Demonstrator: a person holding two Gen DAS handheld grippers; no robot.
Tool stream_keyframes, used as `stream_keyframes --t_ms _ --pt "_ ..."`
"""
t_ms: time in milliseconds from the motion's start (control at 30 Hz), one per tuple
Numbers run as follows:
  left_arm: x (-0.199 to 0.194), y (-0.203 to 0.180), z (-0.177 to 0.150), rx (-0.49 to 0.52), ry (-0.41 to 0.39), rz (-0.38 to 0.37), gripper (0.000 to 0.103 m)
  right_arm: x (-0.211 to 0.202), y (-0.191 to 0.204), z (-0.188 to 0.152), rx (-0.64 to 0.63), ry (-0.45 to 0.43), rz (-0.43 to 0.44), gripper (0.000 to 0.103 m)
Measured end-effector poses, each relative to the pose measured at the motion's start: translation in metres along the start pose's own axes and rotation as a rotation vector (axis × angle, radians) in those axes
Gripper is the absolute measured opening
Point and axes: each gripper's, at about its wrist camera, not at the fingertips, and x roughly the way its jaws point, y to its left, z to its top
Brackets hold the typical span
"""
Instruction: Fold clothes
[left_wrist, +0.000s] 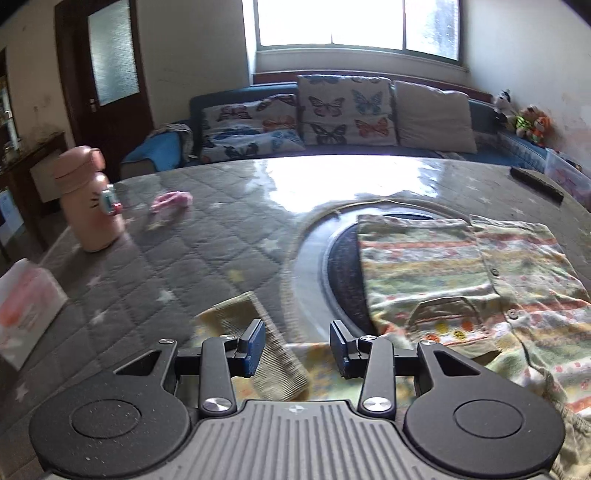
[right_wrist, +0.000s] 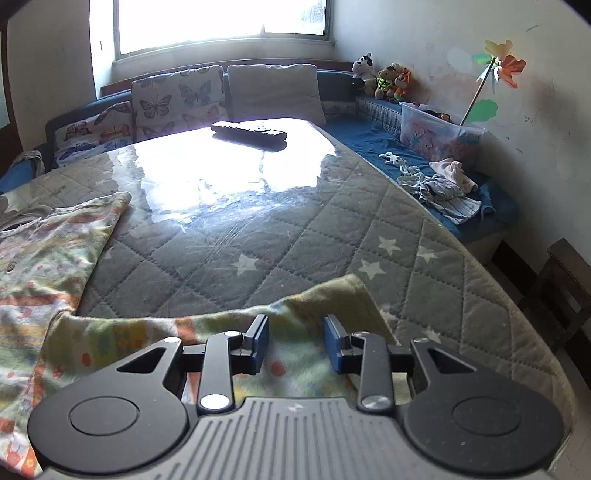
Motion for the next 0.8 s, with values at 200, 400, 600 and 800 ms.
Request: stream_keyframes --t_ms 200,400,600,800 --pt "0.039 -0.025 0.024 0.051 0.008 -0.041 0.042 0.008 0.029 0.028 -0.043 0.008 0.158 0.033" --pt "0.079 -0.040 0.043 0.086 0.033 -0.055 0.052 0.030 0.080 0.053 -0.105 0.021 0.310 0.033" --pt "0.105 -0.046 0.051 0.102 0.061 -0.077 0.050 0.054 0.120 0.070 -0.154 0.037 0.365 0.033" --pt "0.115 -0.049 0.054 0.122 0.062 -0.124 0.022 0.069 0.140 0.079 -0.176 0.039 0.368 0.031"
